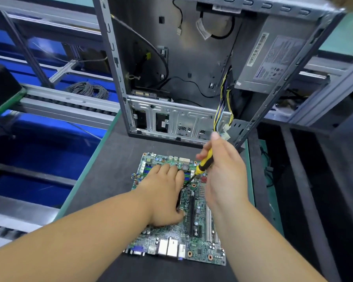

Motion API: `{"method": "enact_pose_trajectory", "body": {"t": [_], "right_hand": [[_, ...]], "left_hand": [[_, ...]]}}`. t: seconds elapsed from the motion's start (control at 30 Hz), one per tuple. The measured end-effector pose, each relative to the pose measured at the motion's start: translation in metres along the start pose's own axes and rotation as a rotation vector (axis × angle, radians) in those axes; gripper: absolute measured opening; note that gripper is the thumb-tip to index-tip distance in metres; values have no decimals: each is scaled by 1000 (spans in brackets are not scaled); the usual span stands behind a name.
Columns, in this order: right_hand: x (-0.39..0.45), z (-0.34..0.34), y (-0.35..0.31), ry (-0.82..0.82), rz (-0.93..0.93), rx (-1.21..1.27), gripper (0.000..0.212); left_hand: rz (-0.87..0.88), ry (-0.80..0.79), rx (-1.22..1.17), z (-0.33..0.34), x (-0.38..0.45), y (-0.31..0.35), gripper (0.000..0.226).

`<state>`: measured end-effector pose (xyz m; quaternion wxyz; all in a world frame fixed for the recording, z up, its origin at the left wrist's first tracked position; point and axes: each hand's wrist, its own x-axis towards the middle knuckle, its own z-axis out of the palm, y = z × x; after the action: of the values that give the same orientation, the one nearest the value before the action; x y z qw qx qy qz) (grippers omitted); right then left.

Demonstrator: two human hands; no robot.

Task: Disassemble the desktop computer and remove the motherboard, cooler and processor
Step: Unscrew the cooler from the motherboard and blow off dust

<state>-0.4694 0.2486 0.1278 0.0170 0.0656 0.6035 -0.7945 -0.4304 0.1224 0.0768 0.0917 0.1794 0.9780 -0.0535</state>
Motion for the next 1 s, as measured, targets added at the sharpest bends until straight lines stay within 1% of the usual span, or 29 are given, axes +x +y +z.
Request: {"method": "enact_pose_trajectory", "body": {"t": [0.07,0.1,0.17,0.23,0.3,0.37,0.4,0.47,0.53,0.6,0.67,0.73,0.8,0.87,0.9,0.93,1.0], "right_hand": [[-3,5,2,-36,3,52,38],[-3,7,2,-113,-24,28,39],[6,7,0,-380,-19,20,38],[21,3,-9,-636,95,40,38],[30,0,-15,-772,143,38,35],[26,0,-16,-853,114,7,24],[21,0,-13,-850,98,-24,17],[10,-2,-7,-736,82,-73,10],[2,-6,-2,-565,32,-95,16],[-4,-4,0,-423,-18,-63,18],[-12,2,4,-367,-37,-14,23],[-17,7,12,-386,-77,1,31],[-15,13,13,-484,-92,-7,37],[-2,19,5,-611,-38,-40,45],[6,20,0,-650,2,-47,46],[13,20,-3,-668,31,-49,43],[17,19,-5,-640,40,-47,27]], "left_hand": [[4,12,5,1,0,0,78],[7,22,6,2,0,0,79],[8,32,9,5,1,0,83],[5,39,18,6,1,0,84],[9,39,16,6,0,0,84],[9,22,6,4,-1,0,88],[8,13,8,3,0,0,89],[9,-7,19,2,0,0,89],[3,-11,29,1,0,0,87],[-3,2,28,1,0,0,85],[-2,8,20,2,0,1,85],[5,9,3,5,0,0,83],[17,14,-9,8,2,-1,79],[17,15,-4,9,2,-2,81],[9,19,-2,9,1,-1,83],[2,26,1,8,-1,-1,85],[-7,34,7,6,-2,0,88]]}}
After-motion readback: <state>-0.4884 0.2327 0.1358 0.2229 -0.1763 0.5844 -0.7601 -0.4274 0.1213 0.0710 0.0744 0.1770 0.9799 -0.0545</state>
